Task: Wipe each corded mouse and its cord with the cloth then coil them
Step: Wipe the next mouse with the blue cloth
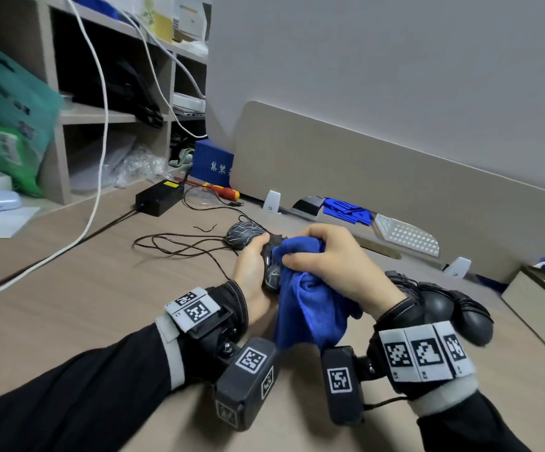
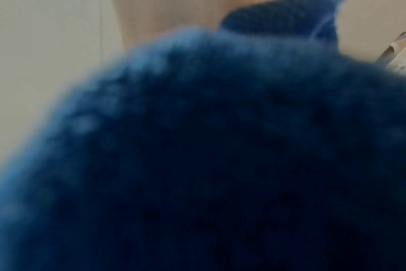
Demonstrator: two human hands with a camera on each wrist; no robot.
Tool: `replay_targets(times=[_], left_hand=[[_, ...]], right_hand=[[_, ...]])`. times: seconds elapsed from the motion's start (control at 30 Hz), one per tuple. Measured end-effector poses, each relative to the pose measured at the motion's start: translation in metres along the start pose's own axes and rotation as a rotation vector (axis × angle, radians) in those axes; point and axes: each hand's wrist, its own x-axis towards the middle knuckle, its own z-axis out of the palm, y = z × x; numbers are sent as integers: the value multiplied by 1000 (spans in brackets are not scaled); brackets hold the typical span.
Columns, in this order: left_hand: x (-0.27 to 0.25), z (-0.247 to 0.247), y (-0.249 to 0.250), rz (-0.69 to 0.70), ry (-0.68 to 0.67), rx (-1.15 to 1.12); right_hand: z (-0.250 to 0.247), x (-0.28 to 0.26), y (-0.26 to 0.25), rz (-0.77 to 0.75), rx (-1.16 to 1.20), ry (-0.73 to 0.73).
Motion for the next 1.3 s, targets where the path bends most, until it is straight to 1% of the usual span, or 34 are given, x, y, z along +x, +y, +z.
replay_targets(times=[0.07,0.1,0.17,0.23,0.27,0.3,0.33,0.37,0.4,0.43,0.53,0.57,0.6,0.7,0.73,0.77,0.83,0.87,0.9,0.97,1.0,1.03,1.07,1.17,1.2,1.23,1.3], left_hand=[[3,-1,2,29,37,-22],[6,-3,3,46,67,-32],[13,-6,4,72,138,-45],[16,-8,4,82,188,-48],[18,-8,4,95,203,-39],[18,-8,3,108,210,-29],[17,-7,3,120,205,-23],[15,-5,3,136,195,-17],[14,-5,1,144,185,-11],[13,-4,-1,138,183,-6],[11,-4,-7,101,204,-1],[10,-3,-7,92,208,10],[10,-3,-8,91,200,19],[9,-4,-9,97,121,53],[9,-5,-9,102,89,70],[8,-4,-8,102,52,79],[3,-2,-7,95,7,128],[2,-1,-7,96,-4,150],[0,0,-7,95,-20,159],[-3,1,-8,89,-40,195],[-3,1,-10,92,-54,222],[-5,1,-10,98,-68,241],[-5,1,-10,104,-73,237],[-6,3,-8,121,-63,185],[-5,2,-8,129,-51,183],[-4,2,-9,139,-28,193],[-5,2,-12,143,1,243]], right_hand=[[5,6,1,-34,6,41],[7,7,1,-70,-16,34],[13,6,-1,-129,-88,-46],[16,4,-2,-140,-97,-152],[17,4,-2,-136,-75,-147],[16,6,1,-134,-44,-90],[14,10,6,-139,-41,16],[12,12,10,-144,-71,124],[9,13,12,-143,-105,180],[5,13,13,-134,-114,165],[-3,5,10,-95,-66,-76],[-4,3,9,-88,-59,-116],[-6,4,11,-88,-56,-101],[-11,10,19,-79,-67,83],[-15,10,20,-69,-56,84],[-19,8,19,-61,-29,35],[-25,1,13,-46,55,-134],[-26,-1,11,-47,72,-161],[-27,1,12,-58,59,-118],[-27,7,17,-85,15,81],[-27,9,18,-84,17,155],[-27,9,19,-72,30,176],[-28,8,19,-54,42,145],[-31,0,12,18,78,-86],[-30,0,12,19,76,-102],[-29,2,13,8,63,-58],[-28,6,18,-15,10,101]])
